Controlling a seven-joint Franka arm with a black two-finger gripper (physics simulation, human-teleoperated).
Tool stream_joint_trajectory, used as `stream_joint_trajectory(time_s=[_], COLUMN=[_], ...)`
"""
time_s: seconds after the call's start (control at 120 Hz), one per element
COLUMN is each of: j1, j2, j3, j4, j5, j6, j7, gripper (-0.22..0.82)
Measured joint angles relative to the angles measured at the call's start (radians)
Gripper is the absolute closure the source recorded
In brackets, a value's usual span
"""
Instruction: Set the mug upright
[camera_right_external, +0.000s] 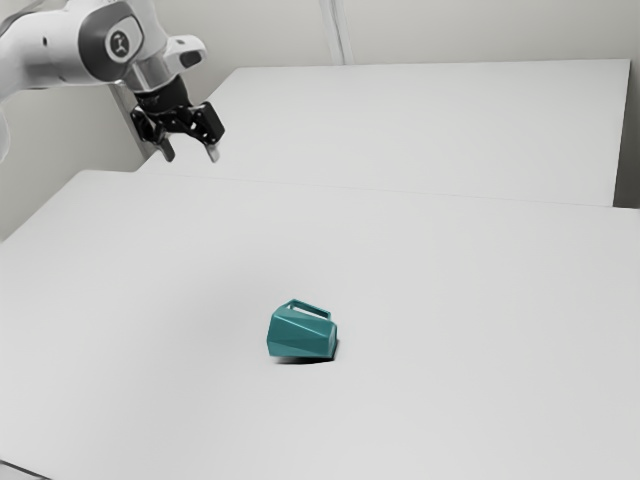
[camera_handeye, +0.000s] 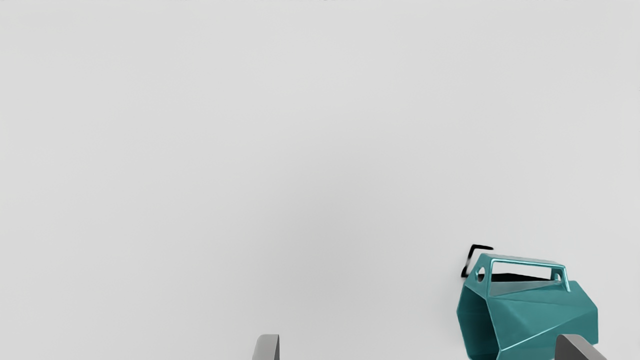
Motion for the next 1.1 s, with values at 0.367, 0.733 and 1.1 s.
stream_joint_trajectory(time_s=[0.367,0.733,1.1], j1=[0.054,0.064,0.057], j2=[-0.27,-0.172,-0.1], j3=[0.052,0.059,0.058], j4=[-0.549,-0.728,-0.784], j5=[-0.224,-0.724,-0.805], j6=[0.301,0.546,0.458], j7=[0.067,0.295,0.528], gripper=[0.0,0.0,0.0])
